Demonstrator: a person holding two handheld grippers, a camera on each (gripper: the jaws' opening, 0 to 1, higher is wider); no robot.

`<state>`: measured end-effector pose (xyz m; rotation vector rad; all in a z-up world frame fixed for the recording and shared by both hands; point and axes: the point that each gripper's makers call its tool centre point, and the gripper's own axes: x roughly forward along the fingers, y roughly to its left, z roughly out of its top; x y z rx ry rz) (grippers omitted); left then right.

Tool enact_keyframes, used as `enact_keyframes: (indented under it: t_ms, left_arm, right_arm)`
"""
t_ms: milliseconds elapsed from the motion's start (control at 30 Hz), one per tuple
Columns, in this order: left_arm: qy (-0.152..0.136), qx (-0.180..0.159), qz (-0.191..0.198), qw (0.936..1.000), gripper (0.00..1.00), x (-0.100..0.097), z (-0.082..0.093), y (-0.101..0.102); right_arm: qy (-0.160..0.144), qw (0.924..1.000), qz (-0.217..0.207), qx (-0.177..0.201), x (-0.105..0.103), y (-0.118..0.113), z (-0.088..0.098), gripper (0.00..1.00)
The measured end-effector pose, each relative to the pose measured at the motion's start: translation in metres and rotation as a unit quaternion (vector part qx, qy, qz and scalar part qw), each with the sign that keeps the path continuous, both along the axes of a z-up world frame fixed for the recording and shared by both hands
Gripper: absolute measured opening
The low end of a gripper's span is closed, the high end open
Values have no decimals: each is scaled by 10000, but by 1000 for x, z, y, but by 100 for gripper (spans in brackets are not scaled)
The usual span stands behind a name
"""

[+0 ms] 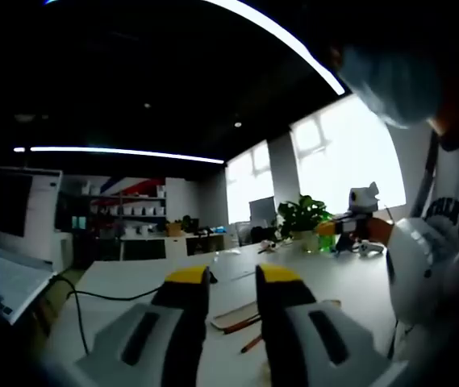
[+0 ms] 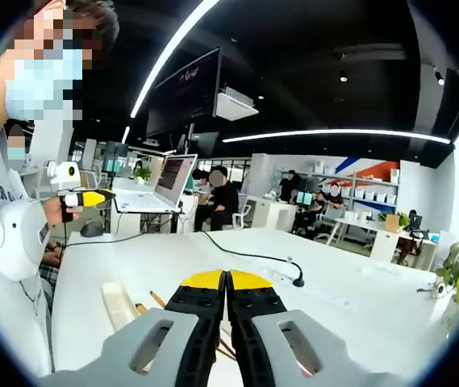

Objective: Arrange the utensils inside the cutlery case until each visible utensil rests in its matching compartment.

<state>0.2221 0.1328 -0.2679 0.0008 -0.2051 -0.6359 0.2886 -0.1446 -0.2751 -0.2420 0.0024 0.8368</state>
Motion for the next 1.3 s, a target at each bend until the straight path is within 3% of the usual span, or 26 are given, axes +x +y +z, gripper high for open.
enact_keyframes:
  t_ms: [333,700,1033,1300]
  left_arm:
    - [212,-7,63,9998,24,-4,-18,0]
    - [348,276,10,9990,24,-1,-31,-12]
    - [592,587,25,9965,23,2,-48,-18]
    - [684,559,-4,9961,22,1,-52,-16]
  right_arm:
    - [277,9986,228,-379,-1,11,-5,0]
    - [653,9930,587,-795,-6,26,-31,0]
    - [714,9865,906,-1162,-6,39,-43,0]
    - [799,9809,1244,-1267,-8,56,-49,0]
